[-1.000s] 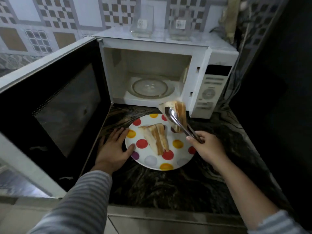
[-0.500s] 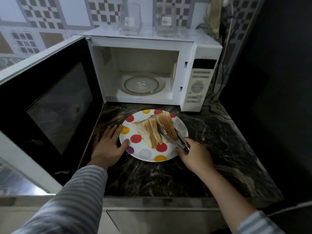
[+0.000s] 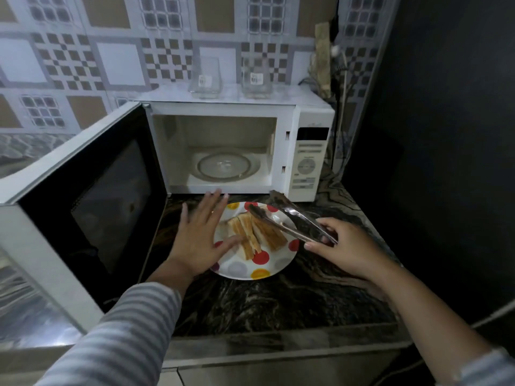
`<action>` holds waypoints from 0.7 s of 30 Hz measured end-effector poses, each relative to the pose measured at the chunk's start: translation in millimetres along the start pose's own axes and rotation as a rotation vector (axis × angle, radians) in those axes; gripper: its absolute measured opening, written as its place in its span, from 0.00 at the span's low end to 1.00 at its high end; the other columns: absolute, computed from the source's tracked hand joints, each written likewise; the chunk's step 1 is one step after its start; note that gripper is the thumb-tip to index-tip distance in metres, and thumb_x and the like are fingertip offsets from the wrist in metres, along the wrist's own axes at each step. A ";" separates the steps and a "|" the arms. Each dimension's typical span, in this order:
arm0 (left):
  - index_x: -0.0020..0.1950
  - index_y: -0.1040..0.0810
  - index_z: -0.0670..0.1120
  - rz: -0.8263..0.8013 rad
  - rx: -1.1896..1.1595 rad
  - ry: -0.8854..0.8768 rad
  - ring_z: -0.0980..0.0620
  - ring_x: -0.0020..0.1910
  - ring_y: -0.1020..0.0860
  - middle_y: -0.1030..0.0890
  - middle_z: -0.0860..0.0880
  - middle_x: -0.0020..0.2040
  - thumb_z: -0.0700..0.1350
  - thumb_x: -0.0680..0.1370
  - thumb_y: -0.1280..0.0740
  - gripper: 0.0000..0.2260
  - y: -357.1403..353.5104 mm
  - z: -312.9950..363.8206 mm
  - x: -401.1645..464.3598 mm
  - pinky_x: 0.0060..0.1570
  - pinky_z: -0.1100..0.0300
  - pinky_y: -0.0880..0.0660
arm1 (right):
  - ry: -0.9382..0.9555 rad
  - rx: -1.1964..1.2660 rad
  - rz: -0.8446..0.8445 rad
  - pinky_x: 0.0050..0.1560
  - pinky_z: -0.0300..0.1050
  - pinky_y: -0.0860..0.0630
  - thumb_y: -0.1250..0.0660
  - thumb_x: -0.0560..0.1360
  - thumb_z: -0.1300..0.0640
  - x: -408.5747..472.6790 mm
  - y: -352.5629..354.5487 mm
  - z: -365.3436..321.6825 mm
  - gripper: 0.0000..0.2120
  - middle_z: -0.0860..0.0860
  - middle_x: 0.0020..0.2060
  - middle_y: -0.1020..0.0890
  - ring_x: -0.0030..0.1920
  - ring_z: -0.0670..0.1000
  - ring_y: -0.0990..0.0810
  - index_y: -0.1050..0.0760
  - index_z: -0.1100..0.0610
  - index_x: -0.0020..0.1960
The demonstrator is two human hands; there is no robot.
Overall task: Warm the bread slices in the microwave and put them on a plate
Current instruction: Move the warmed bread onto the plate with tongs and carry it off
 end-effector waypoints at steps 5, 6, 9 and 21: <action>0.77 0.41 0.52 0.012 0.068 -0.288 0.51 0.76 0.41 0.40 0.51 0.77 0.72 0.71 0.45 0.39 23.1 44.8 15.1 0.73 0.43 0.48 | 0.177 -0.100 -0.186 0.53 0.47 0.23 0.27 0.69 0.43 19.6 -20.0 -37.7 0.19 0.43 0.49 0.18 0.49 0.45 0.21 0.23 0.44 0.58; 0.76 0.39 0.53 -0.027 0.070 -0.309 0.50 0.73 0.36 0.34 0.50 0.74 0.71 0.71 0.44 0.37 21.0 48.3 13.5 0.72 0.44 0.45 | 0.204 -0.142 -0.201 0.53 0.48 0.23 0.28 0.68 0.41 22.7 -25.2 -41.7 0.20 0.44 0.50 0.18 0.49 0.46 0.21 0.23 0.43 0.59; 0.68 0.27 0.55 -0.099 0.062 -0.345 0.50 0.58 0.22 0.20 0.52 0.61 0.68 0.71 0.41 0.30 15.9 59.2 3.7 0.62 0.53 0.32 | 0.257 -0.237 -0.268 0.50 0.43 0.24 0.29 0.70 0.41 26.9 -42.0 -47.8 0.19 0.42 0.52 0.19 0.50 0.45 0.22 0.24 0.41 0.60; 0.58 0.22 0.51 -0.299 -0.119 0.063 0.49 0.53 0.22 0.20 0.51 0.55 0.53 0.74 0.29 0.14 -8.3 17.8 -23.9 0.52 0.53 0.25 | 0.135 -0.220 -0.297 0.57 0.44 0.25 0.24 0.65 0.42 23.2 -57.2 -17.6 0.36 0.45 0.61 0.22 0.58 0.47 0.23 0.31 0.47 0.70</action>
Point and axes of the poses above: each hand's wrist, its own x-axis towards the middle knuckle, its own y-axis out of the back of the hand, z = x × y, the point moved 8 cm from there along x, towards the middle knuckle
